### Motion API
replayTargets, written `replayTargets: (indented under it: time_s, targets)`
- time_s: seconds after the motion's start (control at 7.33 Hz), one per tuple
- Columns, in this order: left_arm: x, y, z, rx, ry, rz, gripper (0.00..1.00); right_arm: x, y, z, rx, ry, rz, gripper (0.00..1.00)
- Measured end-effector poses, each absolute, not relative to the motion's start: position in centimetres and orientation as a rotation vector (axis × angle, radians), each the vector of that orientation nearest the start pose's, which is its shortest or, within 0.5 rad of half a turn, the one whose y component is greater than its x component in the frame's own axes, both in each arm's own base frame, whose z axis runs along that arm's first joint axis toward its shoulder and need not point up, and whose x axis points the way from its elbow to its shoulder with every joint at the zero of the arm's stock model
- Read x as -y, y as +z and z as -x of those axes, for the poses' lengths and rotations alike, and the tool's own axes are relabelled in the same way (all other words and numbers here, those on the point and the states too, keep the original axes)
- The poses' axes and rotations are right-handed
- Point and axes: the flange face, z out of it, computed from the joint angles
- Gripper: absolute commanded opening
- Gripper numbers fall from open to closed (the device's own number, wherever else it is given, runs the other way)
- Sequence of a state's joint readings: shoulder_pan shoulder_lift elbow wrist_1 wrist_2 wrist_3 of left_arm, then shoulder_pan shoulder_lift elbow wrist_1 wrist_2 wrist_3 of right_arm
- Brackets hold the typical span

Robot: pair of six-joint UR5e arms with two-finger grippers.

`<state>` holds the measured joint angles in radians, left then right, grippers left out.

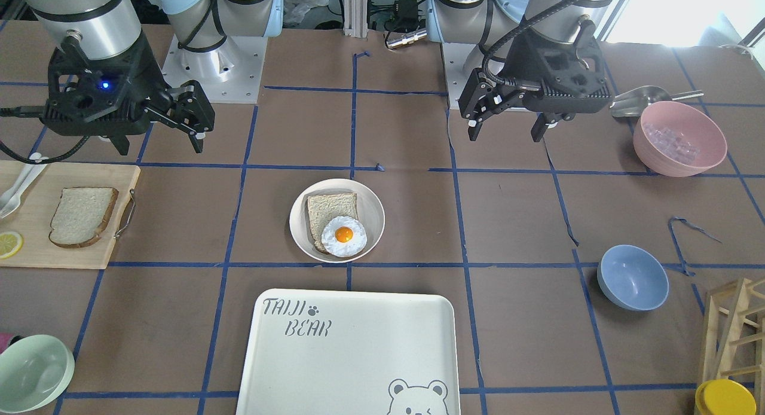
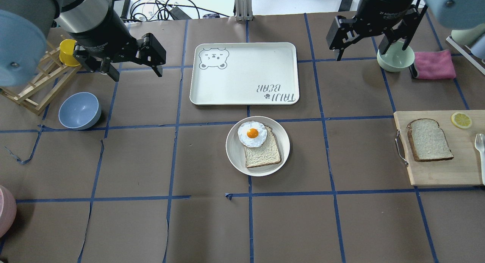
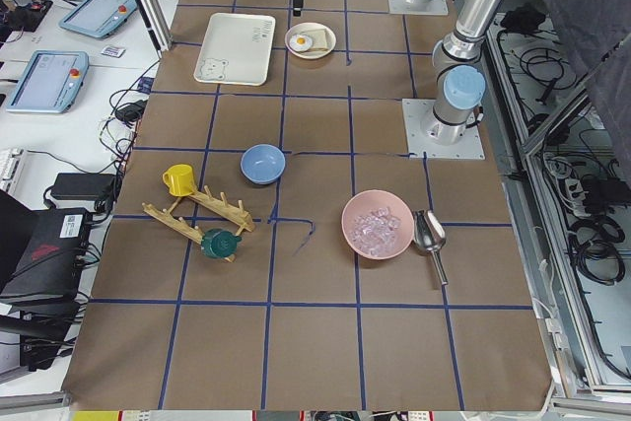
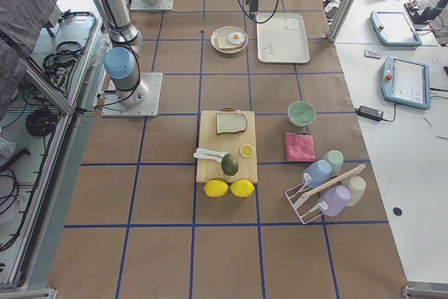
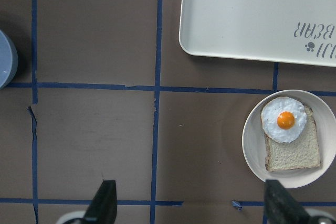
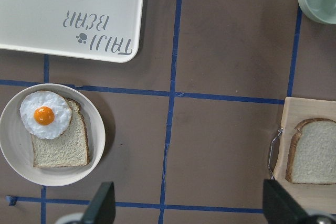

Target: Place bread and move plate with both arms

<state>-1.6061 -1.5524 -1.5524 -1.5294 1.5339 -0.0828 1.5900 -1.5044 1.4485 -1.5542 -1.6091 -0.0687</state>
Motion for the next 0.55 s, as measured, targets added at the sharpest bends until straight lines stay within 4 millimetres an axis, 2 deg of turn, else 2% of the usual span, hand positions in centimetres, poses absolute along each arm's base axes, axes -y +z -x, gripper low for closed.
replayTargets:
  time_s: [0.55]
  targets:
    - [48.62,51.04,15.42,-3.18,-0.121,0.073,1.0,51.9,51.37,-14.15,-3.168,-0.067,0.13,1.0]
